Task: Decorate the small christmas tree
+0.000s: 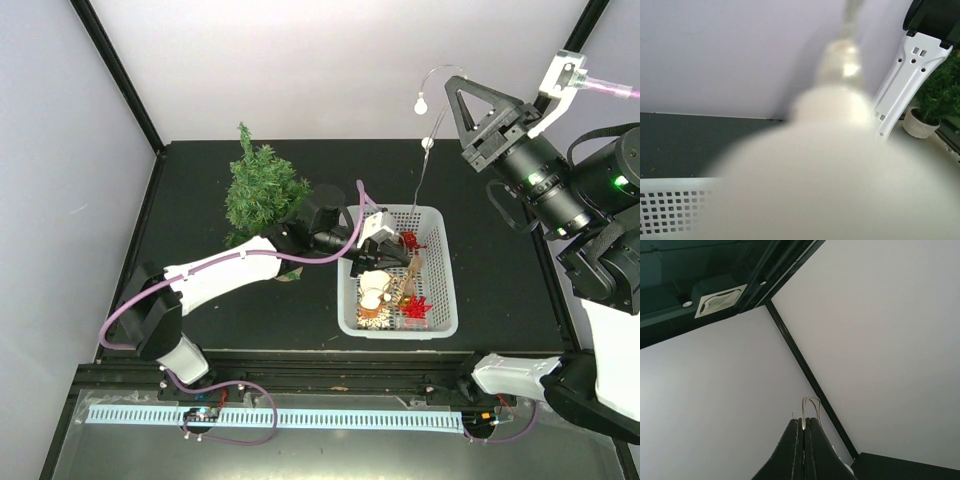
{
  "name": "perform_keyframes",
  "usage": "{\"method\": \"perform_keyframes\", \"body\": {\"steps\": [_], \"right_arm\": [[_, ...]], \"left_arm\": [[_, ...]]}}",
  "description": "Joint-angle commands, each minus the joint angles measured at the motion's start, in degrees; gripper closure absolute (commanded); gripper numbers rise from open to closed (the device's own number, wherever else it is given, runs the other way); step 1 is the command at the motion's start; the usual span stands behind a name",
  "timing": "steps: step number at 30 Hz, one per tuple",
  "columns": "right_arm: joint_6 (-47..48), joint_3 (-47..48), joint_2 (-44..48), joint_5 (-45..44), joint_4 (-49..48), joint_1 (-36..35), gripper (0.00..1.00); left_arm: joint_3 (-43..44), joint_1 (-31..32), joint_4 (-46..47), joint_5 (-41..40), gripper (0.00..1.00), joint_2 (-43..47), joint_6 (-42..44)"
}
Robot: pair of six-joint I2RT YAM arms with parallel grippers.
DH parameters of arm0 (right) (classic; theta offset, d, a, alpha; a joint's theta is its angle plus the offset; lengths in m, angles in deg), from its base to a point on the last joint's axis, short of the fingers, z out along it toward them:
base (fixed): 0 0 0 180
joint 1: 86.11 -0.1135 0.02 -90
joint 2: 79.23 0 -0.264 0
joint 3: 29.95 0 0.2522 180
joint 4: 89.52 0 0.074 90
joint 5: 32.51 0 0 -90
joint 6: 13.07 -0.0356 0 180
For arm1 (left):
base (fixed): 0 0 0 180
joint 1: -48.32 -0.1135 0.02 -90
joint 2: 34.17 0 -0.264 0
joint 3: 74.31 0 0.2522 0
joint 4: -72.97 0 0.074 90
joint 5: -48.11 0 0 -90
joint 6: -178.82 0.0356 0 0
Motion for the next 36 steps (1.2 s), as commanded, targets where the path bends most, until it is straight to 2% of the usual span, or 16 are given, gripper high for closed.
{"method": "perform_keyframes", "body": {"steps": [1, 6, 10, 18, 29, 36], "right_arm": [[-0.01, -0.24, 0.98, -0.94, -0.86, 0.16, 0.99], [1.93, -0.45, 2.24, -3.88, 0.66, 0.17, 0.99], [2.65, -2.18, 3.93, -5.87, 1.57, 0.18, 0.99], [3.54, -5.84, 7.23, -8.44, 3.08, 0.16, 0.99], [4.27, -6.46, 8.44, -9.05, 3.80, 0.12, 0.99], [4.34, -5.90, 7.73, -7.81, 4.10, 0.15, 0.99]], "left_arm": [[3.54, 0.46, -3.60, -0.74, 0.98, 0.16, 3.18], [5.42, -0.54, -13.47, -6.98, 0.98, 6.13, 11.81], [8.22, -2.71, -18.81, -14.14, 0.98, 11.35, 15.15], [19.58, -8.50, -26.92, -17.51, 0.98, 16.45, 19.75], [36.30, -8.95, -34.53, -19.61, 0.98, 17.49, 20.55], [40.24, -9.37, -38.38, -20.75, 0.98, 22.52, 20.45]]}}
